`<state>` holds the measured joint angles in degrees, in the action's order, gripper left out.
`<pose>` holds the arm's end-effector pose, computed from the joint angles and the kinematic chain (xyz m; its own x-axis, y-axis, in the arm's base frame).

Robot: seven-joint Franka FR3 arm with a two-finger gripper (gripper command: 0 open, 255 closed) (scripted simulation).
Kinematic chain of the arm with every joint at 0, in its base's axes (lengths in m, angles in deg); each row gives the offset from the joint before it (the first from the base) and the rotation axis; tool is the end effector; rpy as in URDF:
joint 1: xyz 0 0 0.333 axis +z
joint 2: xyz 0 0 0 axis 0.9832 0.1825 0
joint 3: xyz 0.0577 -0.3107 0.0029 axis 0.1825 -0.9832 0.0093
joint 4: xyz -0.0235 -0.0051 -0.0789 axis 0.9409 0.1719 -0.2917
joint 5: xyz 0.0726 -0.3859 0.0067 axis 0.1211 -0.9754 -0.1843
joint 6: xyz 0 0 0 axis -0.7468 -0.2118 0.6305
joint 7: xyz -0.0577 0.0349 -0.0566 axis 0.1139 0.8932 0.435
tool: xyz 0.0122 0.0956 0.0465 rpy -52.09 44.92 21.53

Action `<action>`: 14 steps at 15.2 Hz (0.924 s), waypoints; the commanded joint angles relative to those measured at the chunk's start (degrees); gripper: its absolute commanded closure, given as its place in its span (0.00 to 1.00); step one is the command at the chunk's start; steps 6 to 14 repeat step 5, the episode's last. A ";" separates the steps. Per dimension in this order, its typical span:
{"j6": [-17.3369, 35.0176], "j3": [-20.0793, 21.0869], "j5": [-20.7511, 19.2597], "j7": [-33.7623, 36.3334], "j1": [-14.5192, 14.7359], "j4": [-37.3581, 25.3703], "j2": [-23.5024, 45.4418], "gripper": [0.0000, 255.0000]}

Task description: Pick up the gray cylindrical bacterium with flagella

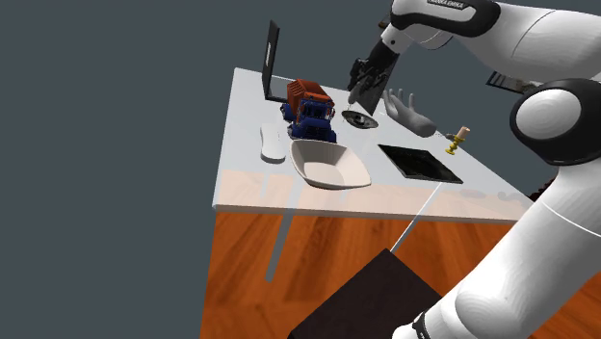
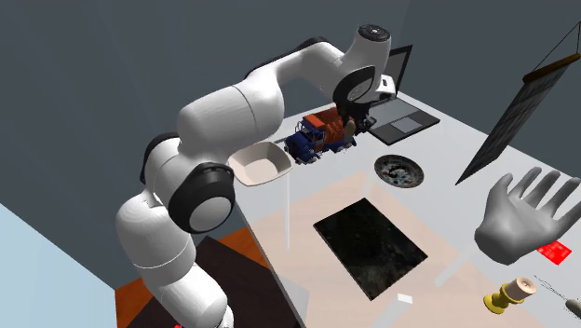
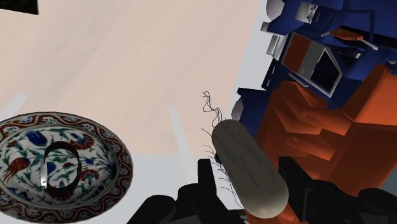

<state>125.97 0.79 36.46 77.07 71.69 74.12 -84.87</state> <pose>0.5629 -0.2212 0.6450 0.8927 -0.3532 0.2798 -0.3089 -0.9318 -0.1904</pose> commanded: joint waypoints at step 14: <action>-3.49 -0.14 0.20 0.48 -0.27 -4.50 1.06 1.00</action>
